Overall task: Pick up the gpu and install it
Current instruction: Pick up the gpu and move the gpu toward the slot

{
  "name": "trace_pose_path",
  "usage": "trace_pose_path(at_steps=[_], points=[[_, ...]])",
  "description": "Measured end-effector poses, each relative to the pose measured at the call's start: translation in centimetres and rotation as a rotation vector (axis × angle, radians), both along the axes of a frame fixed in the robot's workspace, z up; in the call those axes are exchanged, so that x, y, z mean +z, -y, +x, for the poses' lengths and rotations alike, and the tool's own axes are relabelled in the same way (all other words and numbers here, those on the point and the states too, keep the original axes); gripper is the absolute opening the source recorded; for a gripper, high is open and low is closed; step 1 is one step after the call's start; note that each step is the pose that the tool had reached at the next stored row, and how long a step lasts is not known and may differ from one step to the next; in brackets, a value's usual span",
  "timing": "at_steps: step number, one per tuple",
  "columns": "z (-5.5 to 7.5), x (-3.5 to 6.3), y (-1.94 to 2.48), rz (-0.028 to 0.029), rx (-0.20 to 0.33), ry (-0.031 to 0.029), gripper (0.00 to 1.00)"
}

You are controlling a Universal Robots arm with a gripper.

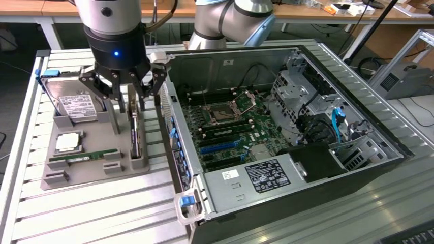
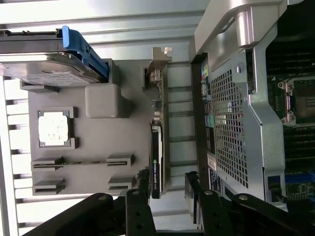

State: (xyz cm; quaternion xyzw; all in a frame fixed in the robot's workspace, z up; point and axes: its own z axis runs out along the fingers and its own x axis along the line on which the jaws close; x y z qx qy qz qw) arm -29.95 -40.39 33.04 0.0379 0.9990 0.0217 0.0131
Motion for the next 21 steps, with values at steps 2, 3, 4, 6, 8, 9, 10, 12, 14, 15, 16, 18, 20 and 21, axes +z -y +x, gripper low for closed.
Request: trace_pose_path(at_steps=[2,3,4,6,8,9,10,12,14,15,16,18,20,21], points=[[0.0,-0.11,0.01,0.0,0.0,0.0,0.42],[0.0,-0.17,0.01,-0.0001,0.0,0.0,0.42],[0.0,-0.21,0.02,0.0,0.0,-0.0001,0.42],[0.0,-0.31,0.02,-0.0001,0.0,-0.0001,0.42],[0.0,-0.47,0.04,-0.0001,0.0,-0.0001,0.42],[0.0,-0.52,0.04,-0.0001,0.0,-0.0001,0.42],[0.0,-0.62,0.05,0.0,0.0,0.0,0.42],[0.0,-0.75,0.05,-0.0001,0.0,-0.0001,0.42],[0.0,-0.87,0.05,-0.0001,0.0,-0.0001,0.42],[0.0,-0.93,0.05,0.0,0.0,0.0,0.42],[0.0,-0.99,0.05,0.0,0.0,-0.0001,0.42],[0.0,-1.1,0.05,0.0,0.0,0.0,0.42],[0.0,-1.22,0.06,0.0,0.0,-0.0001,0.42],[0.0,-1.27,0.06,-0.0001,0.0,-0.0001,0.42]])
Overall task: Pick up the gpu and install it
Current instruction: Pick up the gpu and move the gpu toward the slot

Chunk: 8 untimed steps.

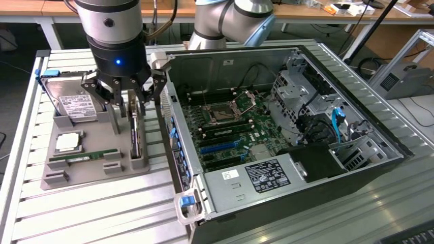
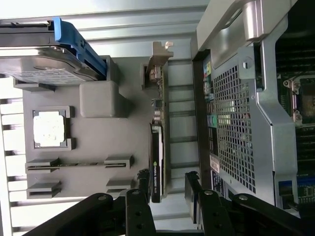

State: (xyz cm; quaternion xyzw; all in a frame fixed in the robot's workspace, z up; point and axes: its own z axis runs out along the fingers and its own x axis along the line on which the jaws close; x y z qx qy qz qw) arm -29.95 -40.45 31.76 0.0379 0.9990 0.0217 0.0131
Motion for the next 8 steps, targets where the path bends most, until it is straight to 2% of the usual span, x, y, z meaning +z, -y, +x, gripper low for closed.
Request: trace_pose_path(at_steps=[8], points=[[0.0,-0.52,0.03,0.0,0.0,0.0,0.42]])
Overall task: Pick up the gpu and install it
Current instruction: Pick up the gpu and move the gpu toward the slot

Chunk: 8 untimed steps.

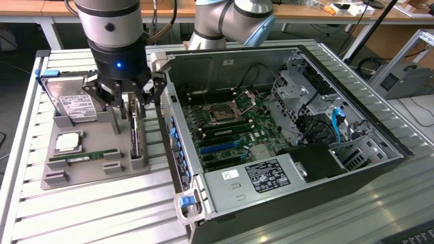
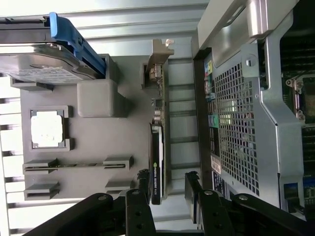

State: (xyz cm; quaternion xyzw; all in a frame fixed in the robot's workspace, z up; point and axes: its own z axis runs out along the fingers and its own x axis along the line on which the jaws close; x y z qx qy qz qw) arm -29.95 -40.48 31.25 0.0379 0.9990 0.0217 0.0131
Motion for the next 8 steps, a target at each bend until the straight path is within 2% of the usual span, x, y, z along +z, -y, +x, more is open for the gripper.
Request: trace_pose_path(at_steps=[8], points=[[0.0,-0.42,0.02,0.0,0.0,0.0,0.42]])
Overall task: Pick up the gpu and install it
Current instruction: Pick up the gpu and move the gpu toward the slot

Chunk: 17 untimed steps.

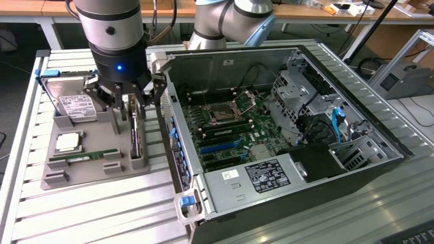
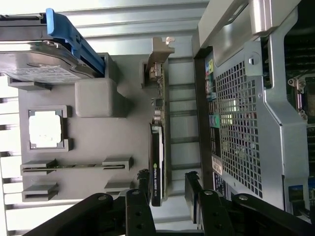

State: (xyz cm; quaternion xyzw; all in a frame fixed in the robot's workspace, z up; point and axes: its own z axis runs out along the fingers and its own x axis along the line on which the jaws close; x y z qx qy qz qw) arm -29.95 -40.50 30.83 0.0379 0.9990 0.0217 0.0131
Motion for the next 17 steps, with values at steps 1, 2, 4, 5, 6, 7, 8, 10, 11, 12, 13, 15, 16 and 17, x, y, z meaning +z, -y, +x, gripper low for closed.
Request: trace_pose_path(at_steps=[1,2,4,5,6,7,8,10,11,12,13,15,16,17], points=[[0.0,-0.09,0.01,0.0,0.0,0.0,0.42],[0.0,-0.15,0.01,0.0,0.0,0.0,0.42],[0.0,-0.27,0.02,-0.0001,0.0,-0.0001,0.42],[0.0,-0.31,0.02,0.0,0.0,-0.0001,0.42],[0.0,-0.35,0.02,-0.0001,0.0,-0.0001,0.42],[0.0,-0.41,0.02,0.0,0.0,0.0,0.42],[0.0,-0.47,0.02,0.0,0.0,0.0001,0.42],[0.0,-0.63,0.01,0.0,0.0,0.0,0.42],[0.0,-0.76,0.02,0.0,0.0,0.0001,0.42],[0.0,-0.89,0.0,-0.0001,0.0,0.0,0.42],[0.0,-0.98,-0.02,-0.0003,0.0,-0.0001,0.42],[0.0,-1.16,-0.13,-0.0008,0.0,-0.0002,0.42],[0.0,-1.25,-0.24,-0.0011,0.0,0.0,0.42],[0.0,-1.32,-0.38,-0.0014,0.0,0.0,0.42]])
